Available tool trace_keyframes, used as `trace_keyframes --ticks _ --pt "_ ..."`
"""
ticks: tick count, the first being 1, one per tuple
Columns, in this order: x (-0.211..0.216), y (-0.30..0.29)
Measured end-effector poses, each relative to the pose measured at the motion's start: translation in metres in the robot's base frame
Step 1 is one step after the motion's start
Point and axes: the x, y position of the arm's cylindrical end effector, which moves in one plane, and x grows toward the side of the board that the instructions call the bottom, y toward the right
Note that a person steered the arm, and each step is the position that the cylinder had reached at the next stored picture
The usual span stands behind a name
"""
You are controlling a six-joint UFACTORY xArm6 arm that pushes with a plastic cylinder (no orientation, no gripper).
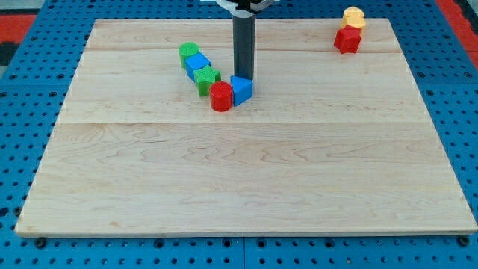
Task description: Place the yellow blocks and red star in a vertical line
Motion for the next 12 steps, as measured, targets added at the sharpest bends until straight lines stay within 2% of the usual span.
trace_keyframes --ticks 2,3,4,8,9,11,12 --pt "0.003 0.0" --pt "-0.01 0.008" --pt "-0.019 0.037" --pt "-0.034 0.28" --pt "-0.065 0.321" --pt "-0.156 0.331" --pt "-0.16 0.33"
